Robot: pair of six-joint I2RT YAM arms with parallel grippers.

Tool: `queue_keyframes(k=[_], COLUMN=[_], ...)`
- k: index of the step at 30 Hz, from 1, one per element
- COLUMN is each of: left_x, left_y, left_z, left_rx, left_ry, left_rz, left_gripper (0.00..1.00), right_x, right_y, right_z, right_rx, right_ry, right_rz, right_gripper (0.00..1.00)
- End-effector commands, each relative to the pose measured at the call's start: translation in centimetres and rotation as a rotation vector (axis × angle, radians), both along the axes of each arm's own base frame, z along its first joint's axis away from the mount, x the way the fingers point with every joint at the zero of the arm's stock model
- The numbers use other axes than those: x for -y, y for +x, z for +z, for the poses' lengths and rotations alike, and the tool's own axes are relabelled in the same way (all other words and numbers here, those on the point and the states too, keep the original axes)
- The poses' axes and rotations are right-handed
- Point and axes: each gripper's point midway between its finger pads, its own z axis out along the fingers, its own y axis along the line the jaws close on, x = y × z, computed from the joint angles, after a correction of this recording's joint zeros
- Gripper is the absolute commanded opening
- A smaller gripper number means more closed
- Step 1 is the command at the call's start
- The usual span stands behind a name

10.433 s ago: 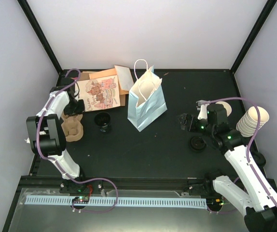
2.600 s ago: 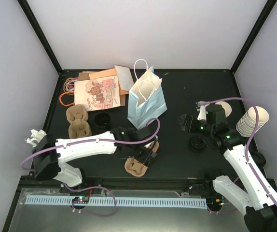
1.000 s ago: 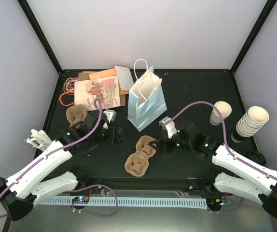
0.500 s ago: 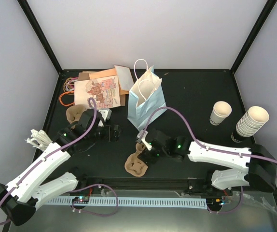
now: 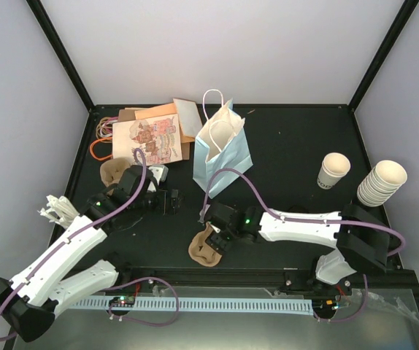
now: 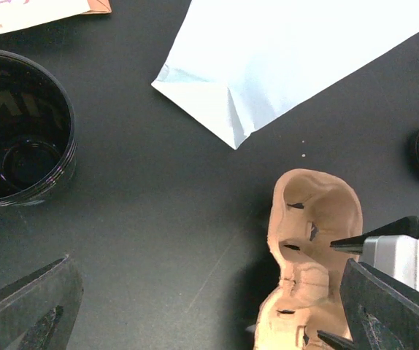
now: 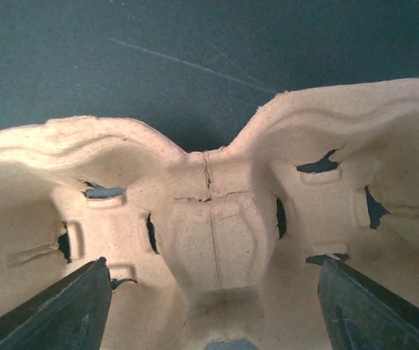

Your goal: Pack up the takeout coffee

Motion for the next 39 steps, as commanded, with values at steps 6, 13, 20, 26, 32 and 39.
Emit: queue_keyframes(k=[6, 13, 20, 26, 32, 39], left_x=[0.2, 0.2, 0.0, 0.0, 0.1, -0.1], left_y=[0.1, 0.2, 0.2, 0.3, 0.2, 0.1], left_z=[0.9, 1.0, 1.1, 0.9, 0.6, 0.6], left_rx=[0.031, 0.033, 0.032, 0.027, 0.02, 0.018], left_ry=[-0.026, -0.022, -0.014, -0.014, -0.011, -0.008], left_rz=[-0.018, -0.02, -0.019, -0.015, -0.02, -0.019], left_gripper=[0.99, 0.99, 0.99, 0.99, 0.99, 0.99], right_x=[-0.6, -0.6, -0.8, -0.6, -0.7, -1.0], right_y=[1.0, 1.4, 1.2, 1.0, 0.8, 0.9], right_z=[-0.6, -0.9, -1.5, -1.9, -2.5, -1.6], right_rx=[0.022, 0.039, 0.023, 0.015, 0.004, 0.021], right_ry=[-0.056, -0.089, -0.111, -0.123, -0.134, -0.112], right_rz=[-0.022, -0.016, 0.002, 0.007, 0.015, 0.016], right_gripper=[0.74, 0.65, 0.61, 0.58, 0.55, 0.48])
